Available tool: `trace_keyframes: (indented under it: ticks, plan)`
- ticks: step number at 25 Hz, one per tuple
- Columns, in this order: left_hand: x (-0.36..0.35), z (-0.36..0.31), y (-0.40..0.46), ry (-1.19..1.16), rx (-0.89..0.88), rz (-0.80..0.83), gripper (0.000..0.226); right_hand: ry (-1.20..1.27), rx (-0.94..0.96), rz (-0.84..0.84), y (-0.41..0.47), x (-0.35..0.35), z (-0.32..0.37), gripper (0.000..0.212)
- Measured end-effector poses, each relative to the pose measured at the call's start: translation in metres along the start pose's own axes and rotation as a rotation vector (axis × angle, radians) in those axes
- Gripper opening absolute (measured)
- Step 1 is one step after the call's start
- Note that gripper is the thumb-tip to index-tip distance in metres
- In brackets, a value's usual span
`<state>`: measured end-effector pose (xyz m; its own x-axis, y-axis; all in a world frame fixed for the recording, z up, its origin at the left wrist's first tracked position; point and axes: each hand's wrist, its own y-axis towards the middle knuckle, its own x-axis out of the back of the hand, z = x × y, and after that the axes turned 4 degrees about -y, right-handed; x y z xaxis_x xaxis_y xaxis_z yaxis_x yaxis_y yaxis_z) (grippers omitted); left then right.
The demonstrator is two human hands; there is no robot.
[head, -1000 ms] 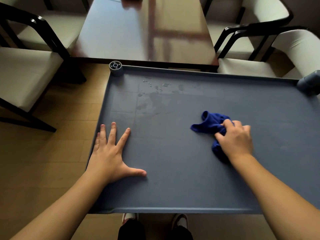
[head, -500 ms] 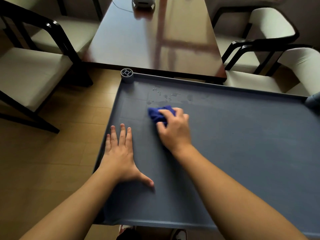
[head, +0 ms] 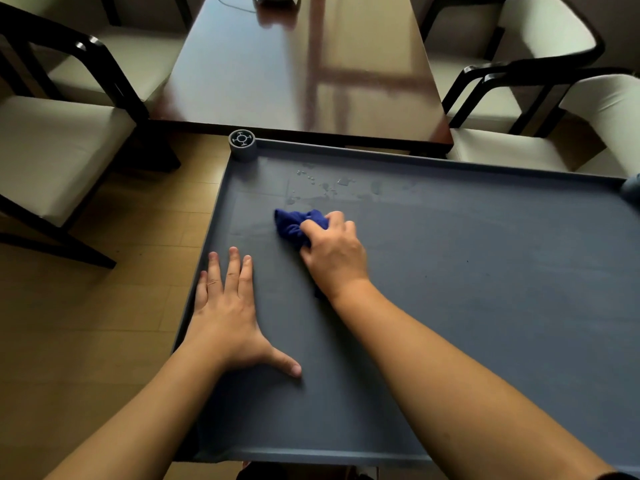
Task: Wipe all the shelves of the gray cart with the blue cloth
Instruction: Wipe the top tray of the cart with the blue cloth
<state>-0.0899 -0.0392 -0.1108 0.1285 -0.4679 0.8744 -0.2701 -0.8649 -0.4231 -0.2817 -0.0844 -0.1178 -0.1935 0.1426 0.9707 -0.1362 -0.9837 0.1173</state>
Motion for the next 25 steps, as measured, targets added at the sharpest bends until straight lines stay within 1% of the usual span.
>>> trace_keyframes:
  ticks: [4,7,8,10,12,14,16,21,23,25]
  plan:
    - [0.003,0.000,0.001,0.001,0.005,0.012,0.196,-0.048,-0.219,-0.043,-0.019,0.023,-0.102,0.027]
    - [0.003,-0.001,0.001,0.009,-0.001,0.020,0.195,-0.110,-0.452,-0.097,-0.048,0.044,-0.187,0.030]
    - [0.003,-0.002,0.001,0.009,-0.001,0.027,0.195,-0.122,-0.511,-0.088,-0.055,0.050,-0.206,0.031]
    - [0.003,-0.002,0.003,0.014,0.005,0.035,0.196,-0.120,-0.569,-0.069,-0.061,0.057,-0.222,0.031]
    - [0.011,-0.003,0.009,0.049,0.018,0.028,0.194,-0.071,-0.575,-0.100,-0.053,0.058,-0.212,0.031]
    - [0.023,-0.004,0.022,0.094,-0.003,-0.016,0.190,0.005,-0.526,-0.151,-0.039,0.056,-0.185,0.032]
    - [0.034,-0.002,0.035,0.123,-0.026,-0.039,0.191,0.082,-0.418,-0.162,-0.019,0.047,-0.144,0.032]
    - [0.032,0.001,0.048,0.100,-0.059,0.008,0.190,0.240,-0.144,-0.094,0.038,0.016,-0.025,0.033]
    - [0.029,0.003,0.048,0.087,-0.077,-0.003,0.188,0.253,-0.022,-0.065,0.054,0.005,0.018,0.031]
    - [0.027,0.007,0.049,0.081,-0.086,-0.007,0.187,0.189,0.085,-0.037,0.065,-0.007,0.050,0.028]
